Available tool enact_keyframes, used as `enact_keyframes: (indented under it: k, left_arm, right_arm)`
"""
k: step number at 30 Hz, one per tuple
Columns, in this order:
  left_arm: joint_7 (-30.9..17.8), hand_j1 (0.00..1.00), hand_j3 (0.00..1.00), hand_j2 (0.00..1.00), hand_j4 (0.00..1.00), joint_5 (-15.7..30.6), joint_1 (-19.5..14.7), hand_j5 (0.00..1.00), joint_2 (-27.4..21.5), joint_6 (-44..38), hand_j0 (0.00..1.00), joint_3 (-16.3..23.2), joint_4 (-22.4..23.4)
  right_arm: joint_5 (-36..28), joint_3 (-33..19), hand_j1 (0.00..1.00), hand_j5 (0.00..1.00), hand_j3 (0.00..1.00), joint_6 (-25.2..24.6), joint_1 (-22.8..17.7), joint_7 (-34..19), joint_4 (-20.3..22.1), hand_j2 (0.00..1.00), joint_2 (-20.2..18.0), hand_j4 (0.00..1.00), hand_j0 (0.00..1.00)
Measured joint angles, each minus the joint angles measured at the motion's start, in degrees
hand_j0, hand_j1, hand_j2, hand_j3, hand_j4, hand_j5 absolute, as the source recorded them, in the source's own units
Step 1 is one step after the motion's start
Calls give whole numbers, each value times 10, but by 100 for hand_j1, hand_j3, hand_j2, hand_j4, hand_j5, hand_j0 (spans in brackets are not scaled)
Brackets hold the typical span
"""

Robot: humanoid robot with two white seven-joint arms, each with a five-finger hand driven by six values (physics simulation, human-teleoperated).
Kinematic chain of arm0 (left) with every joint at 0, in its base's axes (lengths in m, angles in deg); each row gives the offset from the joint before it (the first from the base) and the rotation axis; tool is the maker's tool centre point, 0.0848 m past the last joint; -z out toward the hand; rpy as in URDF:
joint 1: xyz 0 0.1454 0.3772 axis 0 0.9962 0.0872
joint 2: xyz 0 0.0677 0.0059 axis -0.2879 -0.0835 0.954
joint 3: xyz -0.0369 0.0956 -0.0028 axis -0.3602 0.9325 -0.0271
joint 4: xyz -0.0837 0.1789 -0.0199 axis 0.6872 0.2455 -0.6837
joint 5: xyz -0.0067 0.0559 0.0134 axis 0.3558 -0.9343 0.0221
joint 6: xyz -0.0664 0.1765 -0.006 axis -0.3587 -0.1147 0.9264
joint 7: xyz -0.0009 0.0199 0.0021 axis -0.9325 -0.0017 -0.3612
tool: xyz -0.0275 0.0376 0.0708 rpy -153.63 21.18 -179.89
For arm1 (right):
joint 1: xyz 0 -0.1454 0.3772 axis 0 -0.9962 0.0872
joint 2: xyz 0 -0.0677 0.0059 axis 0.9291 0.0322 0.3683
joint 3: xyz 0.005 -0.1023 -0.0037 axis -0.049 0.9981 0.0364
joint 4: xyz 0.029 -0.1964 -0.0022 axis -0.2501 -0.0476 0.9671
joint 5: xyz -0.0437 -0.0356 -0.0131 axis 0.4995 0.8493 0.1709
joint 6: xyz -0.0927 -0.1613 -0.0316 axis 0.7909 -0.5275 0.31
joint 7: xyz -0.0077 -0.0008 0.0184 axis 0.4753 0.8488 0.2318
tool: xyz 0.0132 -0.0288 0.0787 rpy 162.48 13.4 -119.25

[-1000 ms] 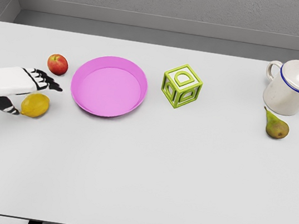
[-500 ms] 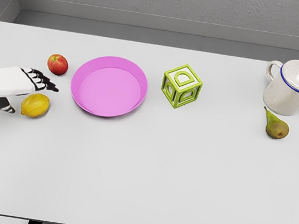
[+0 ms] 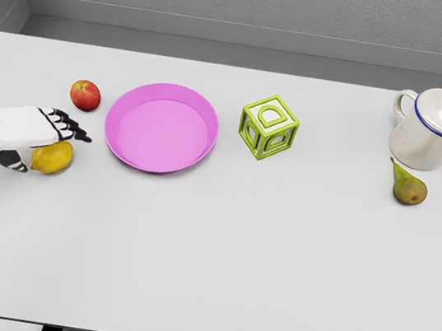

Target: Put the lemon on the plate with left arm

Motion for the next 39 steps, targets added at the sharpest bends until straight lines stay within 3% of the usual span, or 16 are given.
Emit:
enact_keyframes:
  k: [9,17,22,39]
  left_arm:
    - [0,100,100,100,100,-14,2,100,8,0,100,-1,2]
    - [0,72,72,72,72,-15,4,72,7,0,72,0,4]
    - [0,61,61,61,61,-15,5,61,8,0,61,0,8]
    - [4,56,56,56,56,-16,4,56,12,1,56,3,4]
  right_arm:
    - [0,0,100,100,100,0,0,0,0,100,0,100,100]
    - [0,0,100,100,100,0,0,0,0,100,0,100,100]
    - [0,0,100,100,100,0,0,0,0,100,0,100,100]
    - [0,0,100,100,100,0,0,0,0,100,0,100,100]
